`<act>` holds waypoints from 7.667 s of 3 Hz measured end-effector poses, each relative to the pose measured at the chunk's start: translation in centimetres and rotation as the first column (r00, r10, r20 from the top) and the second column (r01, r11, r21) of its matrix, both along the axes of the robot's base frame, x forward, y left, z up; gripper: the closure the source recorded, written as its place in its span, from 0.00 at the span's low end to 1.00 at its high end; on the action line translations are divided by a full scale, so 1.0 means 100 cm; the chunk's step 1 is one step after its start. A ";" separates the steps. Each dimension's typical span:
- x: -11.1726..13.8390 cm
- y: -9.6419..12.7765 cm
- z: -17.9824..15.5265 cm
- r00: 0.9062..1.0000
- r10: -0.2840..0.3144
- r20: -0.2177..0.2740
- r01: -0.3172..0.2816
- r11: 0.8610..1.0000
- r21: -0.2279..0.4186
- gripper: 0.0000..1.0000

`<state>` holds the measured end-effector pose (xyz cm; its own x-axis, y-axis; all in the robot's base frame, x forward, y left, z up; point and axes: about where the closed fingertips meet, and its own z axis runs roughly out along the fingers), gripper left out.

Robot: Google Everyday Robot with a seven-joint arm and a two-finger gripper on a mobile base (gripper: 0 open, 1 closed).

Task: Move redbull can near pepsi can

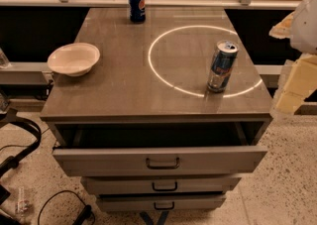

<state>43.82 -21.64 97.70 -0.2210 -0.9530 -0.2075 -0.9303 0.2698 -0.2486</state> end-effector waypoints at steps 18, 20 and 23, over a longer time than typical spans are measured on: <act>0.190 0.041 -0.027 0.956 -0.116 0.268 -0.244 0.188 0.951 1.00; 0.323 0.054 0.040 0.921 -0.314 0.231 -0.138 0.292 0.946 1.00; 0.463 0.132 0.010 0.889 -0.437 0.138 -0.039 0.228 0.973 1.00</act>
Offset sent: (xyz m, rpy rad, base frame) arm 0.0269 -0.0254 -0.0017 0.5093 -0.3265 -0.0636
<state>90.14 -8.48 98.73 -0.0645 0.0599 -0.9961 -0.7239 0.6843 0.0880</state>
